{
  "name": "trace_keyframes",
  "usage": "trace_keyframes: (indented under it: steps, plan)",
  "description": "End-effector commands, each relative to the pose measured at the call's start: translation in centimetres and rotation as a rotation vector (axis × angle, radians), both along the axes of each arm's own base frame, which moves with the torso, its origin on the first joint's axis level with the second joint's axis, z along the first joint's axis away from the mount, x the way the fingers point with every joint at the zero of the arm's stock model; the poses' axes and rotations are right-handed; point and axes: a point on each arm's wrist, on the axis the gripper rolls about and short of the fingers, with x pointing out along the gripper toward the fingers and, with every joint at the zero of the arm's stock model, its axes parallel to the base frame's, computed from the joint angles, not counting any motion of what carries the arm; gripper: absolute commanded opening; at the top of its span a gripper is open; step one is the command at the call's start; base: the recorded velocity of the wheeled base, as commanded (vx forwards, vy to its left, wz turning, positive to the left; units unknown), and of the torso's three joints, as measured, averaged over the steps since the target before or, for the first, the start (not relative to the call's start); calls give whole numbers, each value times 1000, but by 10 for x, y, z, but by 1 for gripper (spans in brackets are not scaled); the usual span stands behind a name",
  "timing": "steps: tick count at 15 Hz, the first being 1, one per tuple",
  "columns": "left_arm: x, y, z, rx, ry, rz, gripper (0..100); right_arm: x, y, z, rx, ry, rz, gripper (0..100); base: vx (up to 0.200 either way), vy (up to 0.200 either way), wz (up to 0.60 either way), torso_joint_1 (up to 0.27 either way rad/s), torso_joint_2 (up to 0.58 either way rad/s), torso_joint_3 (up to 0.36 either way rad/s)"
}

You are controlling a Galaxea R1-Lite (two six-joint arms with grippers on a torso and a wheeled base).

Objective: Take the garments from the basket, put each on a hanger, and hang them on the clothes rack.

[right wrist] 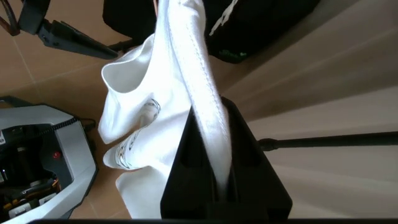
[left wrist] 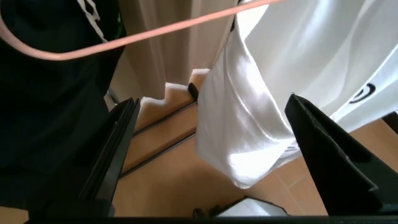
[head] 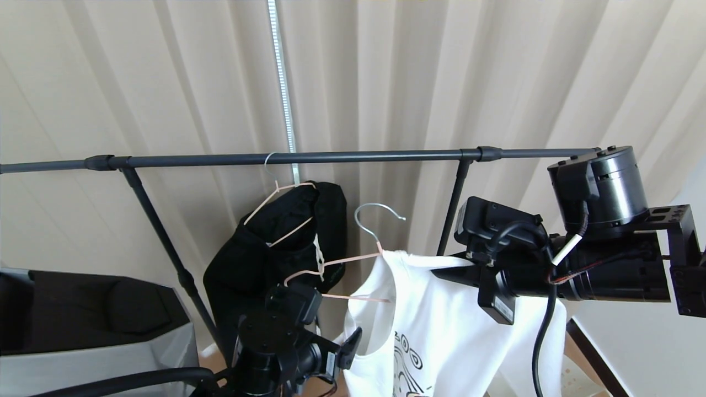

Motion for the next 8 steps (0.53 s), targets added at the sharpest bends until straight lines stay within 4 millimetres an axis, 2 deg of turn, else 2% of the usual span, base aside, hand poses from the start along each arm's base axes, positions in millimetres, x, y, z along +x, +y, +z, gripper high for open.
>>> trace_keyframes:
  steps: [1,3,5,8]
  plan:
    - [4,-5,3,-10,-23,2,100,0,0,0,1,-1,1,0,0,0,0,0,0,0]
    - [2,-9,0,-1,-23,0,100,0,0,1,2,-3,1,0,0,0,0,0,0,0]
    - [2,-12,-12,59,-23,29,100,0,0,2,5,-6,0,0,0,0,0,0,0,0]
    - [1,-18,-20,86,-21,26,100,-1,0,3,24,11,-15,0,0,0,0,0,0,0]
